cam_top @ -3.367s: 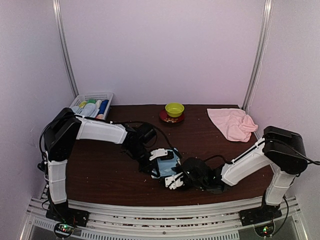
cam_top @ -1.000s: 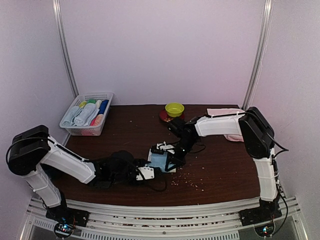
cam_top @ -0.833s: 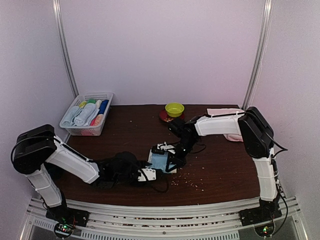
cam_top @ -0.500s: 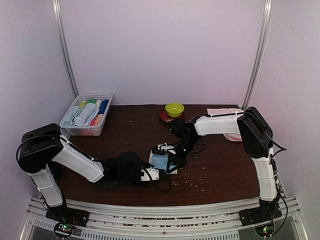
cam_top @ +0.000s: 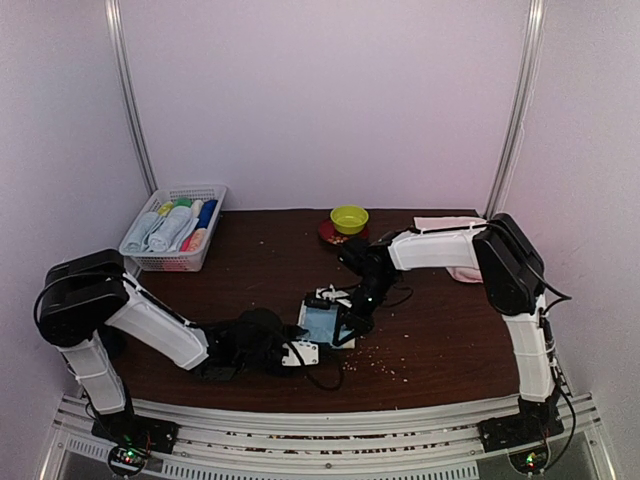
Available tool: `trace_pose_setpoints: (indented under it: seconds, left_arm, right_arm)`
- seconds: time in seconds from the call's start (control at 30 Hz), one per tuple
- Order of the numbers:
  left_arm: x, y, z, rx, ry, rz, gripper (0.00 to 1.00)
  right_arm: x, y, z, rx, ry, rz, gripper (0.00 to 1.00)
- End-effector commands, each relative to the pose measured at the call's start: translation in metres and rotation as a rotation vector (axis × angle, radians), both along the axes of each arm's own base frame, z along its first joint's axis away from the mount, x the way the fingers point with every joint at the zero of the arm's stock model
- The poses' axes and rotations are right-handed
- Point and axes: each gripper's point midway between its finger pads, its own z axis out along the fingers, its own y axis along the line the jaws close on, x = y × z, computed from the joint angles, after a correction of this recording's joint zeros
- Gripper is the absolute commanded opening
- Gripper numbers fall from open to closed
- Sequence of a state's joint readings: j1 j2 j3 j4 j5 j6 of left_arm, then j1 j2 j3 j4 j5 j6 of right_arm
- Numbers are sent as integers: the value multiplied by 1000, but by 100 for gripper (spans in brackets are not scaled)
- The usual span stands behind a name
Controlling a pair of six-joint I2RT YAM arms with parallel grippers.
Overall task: Roll the towels
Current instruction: Roll the towel at the center of the board.
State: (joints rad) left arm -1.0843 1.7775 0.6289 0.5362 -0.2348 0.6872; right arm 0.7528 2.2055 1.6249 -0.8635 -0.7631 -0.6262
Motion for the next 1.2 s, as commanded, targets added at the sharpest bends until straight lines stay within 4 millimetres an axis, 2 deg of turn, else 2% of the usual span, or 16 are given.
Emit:
trace_pose_setpoints:
  seconds: [0.0, 0.4, 0.57, 0.63, 0.7, 0.73, 0.77, 0.9, 0.97, 1.03, 1.1, 1.13, 1.17]
  left_arm:
    - [-4, -1, 22, -68, -70, -9, 58]
    - [9, -5, 0, 11, -100, 32, 63]
    - [12, -6, -10, 49, -88, 37, 60]
    - [11, -6, -16, 71, -73, 36, 54]
    - [9, -6, -21, 90, -53, 31, 35]
    - [9, -6, -22, 95, -46, 30, 21]
    - [9, -6, -23, 97, -40, 32, 15]
    - [6, -7, -25, 113, -4, 27, 3]
    - [3, -7, -27, 121, 25, 24, 0]
    - [-1, -7, -28, 125, 61, 20, 0]
    - [-6, -6, -30, 130, 95, 16, 0]
    - [-8, -5, -30, 133, 111, 15, 0]
    - [-9, -5, -31, 138, 123, 14, 0]
  right_arm:
    - [-13, -27, -40, -161, 78, -8, 0]
    - [-16, -29, -44, -170, 91, -3, 0]
    - [-16, -29, -45, -171, 98, 1, 0]
    - [-16, -30, -45, -171, 99, 2, 0]
    - [-17, -30, -44, -169, 98, 5, 0]
    - [-17, -30, -43, -169, 99, 7, 0]
    - [-17, -30, -43, -168, 97, 5, 0]
    - [-15, -29, -38, -159, 84, 3, 0]
    - [-12, -30, -33, -152, 66, -5, 2]
    - [-8, -30, -26, -139, 34, -31, 8]
    - [0, -31, -15, -117, -19, -70, 21]
    - [5, -31, -10, -102, -51, -96, 38]
    - [9, -32, -2, -86, -83, -123, 84]
